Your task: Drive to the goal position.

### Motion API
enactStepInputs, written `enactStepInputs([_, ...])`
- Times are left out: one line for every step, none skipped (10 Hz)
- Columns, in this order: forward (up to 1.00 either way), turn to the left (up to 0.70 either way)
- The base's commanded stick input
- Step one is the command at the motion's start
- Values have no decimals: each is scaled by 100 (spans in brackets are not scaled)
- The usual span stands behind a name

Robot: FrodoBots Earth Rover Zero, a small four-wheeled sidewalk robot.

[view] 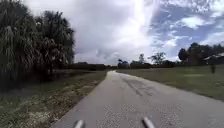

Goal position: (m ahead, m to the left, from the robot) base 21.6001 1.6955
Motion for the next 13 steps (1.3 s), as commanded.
enactStepInputs([70,0])
enactStepInputs([70,0])
enactStepInputs([70,0])
enactStepInputs([70,0])
enactStepInputs([70,0])
enactStepInputs([70,0])
enactStepInputs([70,0])
enactStepInputs([70,0])
enactStepInputs([70,0])
enactStepInputs([70,0])
enactStepInputs([70,0])
enactStepInputs([70,0])
enactStepInputs([70,0])
